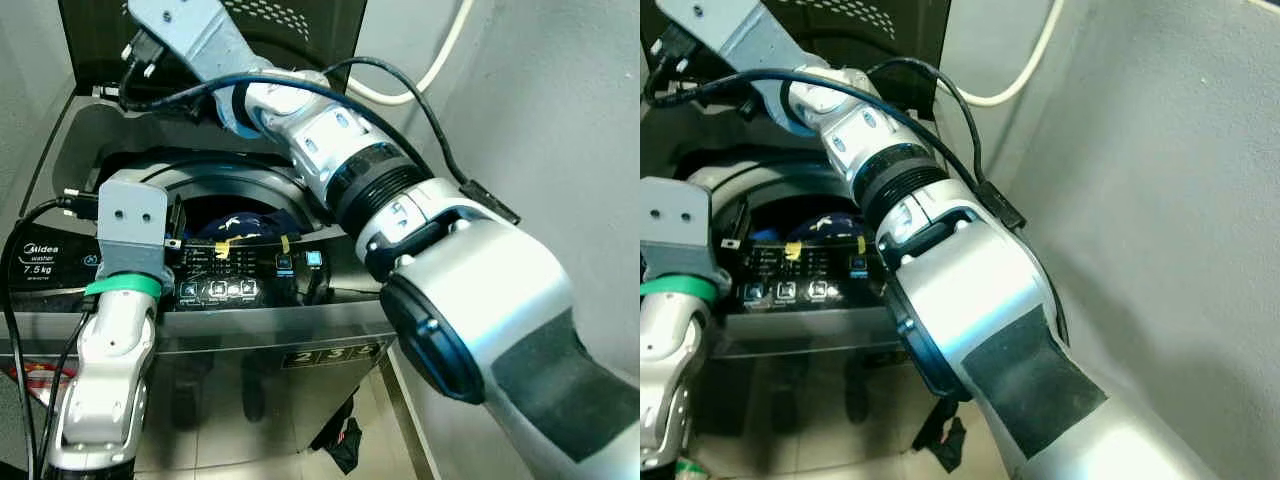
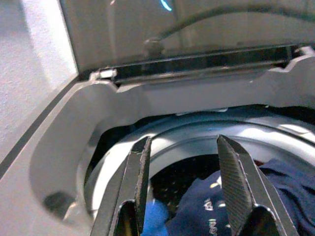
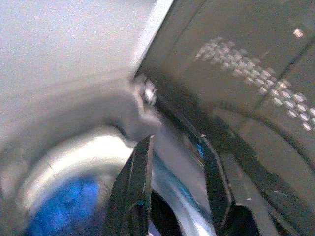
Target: Clothes washing
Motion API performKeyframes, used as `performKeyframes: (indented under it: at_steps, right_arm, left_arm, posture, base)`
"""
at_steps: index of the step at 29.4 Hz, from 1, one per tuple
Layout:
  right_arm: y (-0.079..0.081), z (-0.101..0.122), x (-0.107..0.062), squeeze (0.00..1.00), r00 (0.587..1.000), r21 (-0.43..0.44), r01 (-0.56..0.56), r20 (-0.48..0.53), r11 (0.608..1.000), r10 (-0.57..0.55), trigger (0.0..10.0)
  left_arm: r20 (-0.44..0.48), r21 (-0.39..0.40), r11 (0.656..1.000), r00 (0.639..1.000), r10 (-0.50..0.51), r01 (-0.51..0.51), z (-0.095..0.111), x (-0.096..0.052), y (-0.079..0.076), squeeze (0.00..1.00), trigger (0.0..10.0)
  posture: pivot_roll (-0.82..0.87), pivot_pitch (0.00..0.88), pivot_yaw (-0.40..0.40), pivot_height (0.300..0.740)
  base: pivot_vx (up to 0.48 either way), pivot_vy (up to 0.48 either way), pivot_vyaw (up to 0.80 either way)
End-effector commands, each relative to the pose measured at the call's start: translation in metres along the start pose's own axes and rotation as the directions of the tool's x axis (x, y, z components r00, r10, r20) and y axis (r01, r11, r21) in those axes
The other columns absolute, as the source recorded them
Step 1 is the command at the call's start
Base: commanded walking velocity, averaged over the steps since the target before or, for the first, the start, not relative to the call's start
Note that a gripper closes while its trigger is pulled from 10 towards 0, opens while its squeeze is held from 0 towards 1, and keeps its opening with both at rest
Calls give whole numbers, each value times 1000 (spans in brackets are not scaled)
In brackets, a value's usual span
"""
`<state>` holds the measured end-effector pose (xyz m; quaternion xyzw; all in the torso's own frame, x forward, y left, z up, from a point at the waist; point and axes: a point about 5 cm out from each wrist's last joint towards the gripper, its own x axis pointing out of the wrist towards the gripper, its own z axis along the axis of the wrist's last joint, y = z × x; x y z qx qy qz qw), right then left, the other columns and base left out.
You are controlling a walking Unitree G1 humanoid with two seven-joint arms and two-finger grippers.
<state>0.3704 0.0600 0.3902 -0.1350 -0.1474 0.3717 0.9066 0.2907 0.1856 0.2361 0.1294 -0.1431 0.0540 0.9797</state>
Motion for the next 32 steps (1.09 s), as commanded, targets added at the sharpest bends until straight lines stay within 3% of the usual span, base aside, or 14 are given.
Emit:
performKeyframes:
  at_steps: [1,2,4,5,8,14,16,17,21,22,25,26,32]
  right_arm:
    - [-54,-4,-22,0,973,223,165,125,961,-196,10000]
    - [-54,-4,-22,0,973,223,165,125,961,-196,10000]
    - [-85,-25,-42,0,933,348,272,132,897,-334,10000]
    - [-85,-25,-42,0,933,348,272,132,897,-334,10000]
    - [-114,-92,-81,0,857,434,448,40,782,-513,10000]
    - [-114,-130,-105,0,820,450,507,10,735,-572,10000]
    - [-99,-146,-121,0,810,482,489,58,727,-583,10000]
    - [-99,-146,-121,0,810,482,489,58,727,-583,10000]
    - [-72,-154,-139,0,835,481,435,100,761,-541,10000]
    - [-63,-154,-143,0,846,475,416,110,775,-522,10000]
    - [-55,-154,-146,0,852,471,404,118,785,-509,10000]
    - [-43,-157,-150,0,858,459,395,125,796,-498,10000]
    - [-32,-164,-154,0,866,464,389,110,796,-487,10000]
  left_arm:
    - [-10,4,999,999,-42,42,-5,3,-4,0,10000]
    - [-10,4,999,999,-42,42,-5,3,-4,0,10000]
    - [-10,-5,998,998,-60,60,-5,6,-7,0,10000]
    - [-10,-5,998,998,-60,60,-5,6,-7,0,10000]
    - [14,-14,991,991,-132,132,-3,8,-17,0,10000]
    - [34,-29,981,981,-189,190,-3,6,-23,0,10000]
    - [24,-72,983,985,-169,171,-5,3,-21,0,10000]
    - [24,-72,983,985,-169,171,-5,3,-21,0,10000]
    - [21,-160,983,996,-84,86,-6,-1,-12,0,10000]
    - [19,-166,983,997,-71,73,-8,-4,-11,0,10000]
    - [9,-177,982,998,-61,61,-10,-7,-10,0,10000]
    - [-7,-203,978,999,-44,42,-14,-13,-11,0,10000]
    - [-14,-221,974,999,-46,42,-17,-18,-12,0,10000]
  posture:
    - [137,0,-15,740]
    - [137,0,-15,740]
    - [131,0,-8,740]
    - [131,0,-8,740]
    - [109,0,31,740]
    - [100,0,40,740]
    - [98,0,40,740]
    - [98,0,40,740]
    - [100,0,31,740]
    - [103,1,22,740]
    - [105,3,16,740]
    - [105,7,13,740]
    - [108,10,9,740]
  base:
    - [0,0,0]
    - [0,0,0]
    - [0,0,0]
    - [0,0,0]
    - [0,0,0]
    - [0,0,0]
    - [0,0,0]
    - [0,0,0]
    - [0,0,0]
    - [0,0,0]
    - [0,0,0]
    - [0,0,0]
    - [0,0,0]
